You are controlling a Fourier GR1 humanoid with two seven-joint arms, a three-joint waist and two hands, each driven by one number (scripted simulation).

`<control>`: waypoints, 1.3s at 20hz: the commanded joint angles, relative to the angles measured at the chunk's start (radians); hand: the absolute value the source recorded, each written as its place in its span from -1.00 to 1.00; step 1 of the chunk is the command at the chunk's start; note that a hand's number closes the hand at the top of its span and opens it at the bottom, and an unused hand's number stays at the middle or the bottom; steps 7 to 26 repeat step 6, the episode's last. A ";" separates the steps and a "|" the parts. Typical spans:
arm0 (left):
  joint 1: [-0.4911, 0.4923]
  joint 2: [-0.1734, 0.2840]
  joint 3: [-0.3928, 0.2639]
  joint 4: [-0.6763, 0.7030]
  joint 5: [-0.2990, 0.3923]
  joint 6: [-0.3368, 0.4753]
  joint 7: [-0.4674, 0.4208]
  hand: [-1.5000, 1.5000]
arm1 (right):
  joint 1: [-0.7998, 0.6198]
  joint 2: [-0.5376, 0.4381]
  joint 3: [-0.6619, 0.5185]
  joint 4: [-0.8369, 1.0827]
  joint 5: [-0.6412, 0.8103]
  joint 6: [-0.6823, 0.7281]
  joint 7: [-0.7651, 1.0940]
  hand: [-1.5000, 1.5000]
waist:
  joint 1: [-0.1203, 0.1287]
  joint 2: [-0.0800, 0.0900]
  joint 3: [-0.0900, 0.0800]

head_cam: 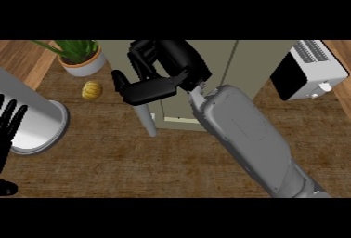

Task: Pick up the wine, place it into the cabinet and close the cabinet

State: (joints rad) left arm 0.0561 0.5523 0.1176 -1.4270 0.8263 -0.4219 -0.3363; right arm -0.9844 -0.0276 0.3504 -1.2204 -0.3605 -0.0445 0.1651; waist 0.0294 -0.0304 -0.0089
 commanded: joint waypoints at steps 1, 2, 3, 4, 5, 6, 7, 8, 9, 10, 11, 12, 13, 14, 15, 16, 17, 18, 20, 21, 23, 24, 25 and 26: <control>0.015 -0.027 -0.014 -0.013 -0.021 -0.003 -0.018 -1.00 | -0.007 -0.080 -0.091 0.166 0.048 -0.022 -0.064 1.00 | 0.000 0.041 0.008; 0.001 0.009 0.009 0.007 0.011 -0.031 0.008 -1.00 | -0.027 -0.073 -0.095 0.174 0.043 -0.025 -0.047 1.00 | -0.002 0.041 0.008; 0.015 -0.009 -0.007 -0.035 -0.012 0.005 0.008 -1.00 | 0.017 -0.096 -0.096 0.140 0.025 0.007 -0.051 1.00 | -0.009 0.036 0.009; -0.004 -0.019 -0.017 -0.026 -0.003 0.005 0.018 -1.00 | 0.028 -0.080 -0.089 0.159 0.042 -0.009 -0.088 1.00 | -0.011 0.040 0.009; 0.021 -0.027 -0.019 -0.032 -0.009 -0.015 0.001 -1.00 | -0.043 -0.057 -0.097 0.188 0.047 -0.026 -0.056 1.00 | 0.003 0.038 0.008; -0.020 -0.012 -0.007 0.003 -0.001 -0.015 0.012 -1.00 | -0.022 -0.074 -0.107 0.195 0.029 0.010 -0.075 1.00 | -0.008 0.044 0.008; -0.020 -0.012 -0.007 0.003 -0.001 -0.015 0.012 -1.00 | -0.022 -0.074 -0.107 0.195 0.029 0.010 -0.075 1.00 | -0.008 0.044 0.008; -0.020 -0.012 -0.007 0.003 -0.001 -0.015 0.012 -1.00 | -0.022 -0.074 -0.107 0.195 0.029 0.010 -0.075 1.00 | -0.008 0.044 0.008; -0.020 -0.012 -0.007 0.003 -0.001 -0.015 0.012 -1.00 | -0.022 -0.074 -0.107 0.195 0.029 0.010 -0.075 1.00 | -0.008 0.044 0.008; -0.020 -0.012 -0.007 0.003 -0.001 -0.015 0.012 -1.00 | -0.022 -0.074 -0.107 0.195 0.029 0.010 -0.075 1.00 | -0.008 0.044 0.008; -0.020 -0.012 -0.007 0.003 -0.001 -0.015 0.012 -1.00 | -0.022 -0.074 -0.107 0.195 0.029 0.010 -0.075 1.00 | -0.008 0.044 0.008; -0.020 -0.012 -0.007 0.003 -0.001 -0.015 0.012 -1.00 | -0.022 -0.074 -0.107 0.195 0.029 0.010 -0.075 1.00 | -0.008 0.044 0.008; -0.020 -0.012 -0.007 0.003 -0.001 -0.015 0.012 -1.00 | -0.022 -0.074 -0.107 0.195 0.029 0.010 -0.075 1.00 | -0.008 0.044 0.008; -0.020 -0.012 -0.007 0.003 -0.001 -0.015 0.012 -1.00 | -0.022 -0.074 -0.107 0.195 0.029 0.010 -0.075 1.00 | -0.008 0.044 0.008; -0.020 -0.012 -0.007 0.003 -0.001 -0.015 0.012 -1.00 | -0.022 -0.074 -0.107 0.195 0.029 0.010 -0.075 1.00 | -0.008 0.044 0.008; -0.020 -0.012 -0.007 0.003 -0.001 -0.015 0.012 -1.00 | -0.022 -0.074 -0.107 0.195 0.029 0.010 -0.075 1.00 | -0.008 0.044 0.008; -0.020 -0.012 -0.007 0.003 -0.001 -0.015 0.012 -1.00 | -0.022 -0.074 -0.107 0.195 0.029 0.010 -0.075 1.00 | -0.008 0.044 0.008; -0.020 -0.012 -0.007 0.003 -0.001 -0.015 0.012 -1.00 | -0.022 -0.074 -0.107 0.195 0.029 0.010 -0.075 1.00 | -0.008 0.044 0.008; -0.020 -0.012 -0.007 0.003 -0.001 -0.015 0.012 -1.00 | -0.022 -0.074 -0.107 0.195 0.029 0.010 -0.075 1.00 | -0.008 0.044 0.008; -0.020 -0.012 -0.007 0.003 -0.001 -0.015 0.012 -1.00 | -0.022 -0.074 -0.107 0.195 0.029 0.010 -0.075 1.00 | -0.008 0.044 0.008; -0.020 -0.012 -0.007 0.003 -0.001 -0.015 0.012 -1.00 | -0.022 -0.074 -0.107 0.195 0.029 0.010 -0.075 1.00 | -0.008 0.044 0.008; -0.020 -0.012 -0.007 0.003 -0.001 -0.015 0.012 -1.00 | -0.022 -0.074 -0.107 0.195 0.029 0.010 -0.075 1.00 | -0.008 0.044 0.008; -0.020 -0.012 -0.007 0.003 -0.001 -0.015 0.012 -1.00 | -0.022 -0.074 -0.107 0.195 0.029 0.010 -0.075 1.00 | -0.008 0.044 0.008; -0.020 -0.012 -0.007 0.003 -0.001 -0.015 0.012 -1.00 | -0.022 -0.074 -0.107 0.195 0.029 0.010 -0.075 1.00 | -0.008 0.044 0.008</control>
